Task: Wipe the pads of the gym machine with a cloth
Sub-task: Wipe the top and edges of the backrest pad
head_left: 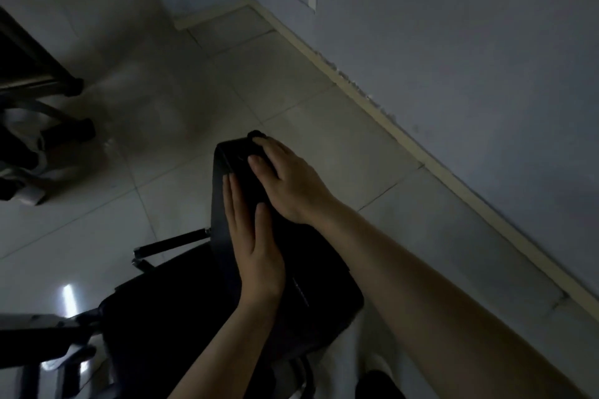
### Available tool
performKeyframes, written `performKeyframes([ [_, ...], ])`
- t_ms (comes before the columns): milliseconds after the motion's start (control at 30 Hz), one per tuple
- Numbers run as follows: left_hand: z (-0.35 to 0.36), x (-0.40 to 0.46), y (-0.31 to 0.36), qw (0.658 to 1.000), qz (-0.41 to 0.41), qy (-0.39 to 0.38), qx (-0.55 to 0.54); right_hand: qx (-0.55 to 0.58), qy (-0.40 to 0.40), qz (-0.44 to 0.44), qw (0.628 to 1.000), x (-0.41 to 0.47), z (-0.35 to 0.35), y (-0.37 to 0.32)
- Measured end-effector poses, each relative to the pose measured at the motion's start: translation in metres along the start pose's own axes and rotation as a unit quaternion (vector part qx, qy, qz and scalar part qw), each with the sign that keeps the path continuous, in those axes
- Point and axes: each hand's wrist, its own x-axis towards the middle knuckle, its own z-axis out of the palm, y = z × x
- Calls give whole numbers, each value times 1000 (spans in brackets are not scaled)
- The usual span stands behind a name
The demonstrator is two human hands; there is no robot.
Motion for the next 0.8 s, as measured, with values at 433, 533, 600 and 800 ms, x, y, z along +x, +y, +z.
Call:
performKeyframes([
  [433,-3,-20,-3,990,-72,62,-101,194,27,-196,961,-94,-11,40],
  [533,1,-82,-28,995,-50,56,-59,248,59,-219,942,-132,-1,66],
  [600,5,-109,-48,998,-21,46,-28,331,106,-201,916,-140,15,78],
  [800,-3,-135,-131,995,-50,91,-10,453,169,-257,837,-141,76,107],
])
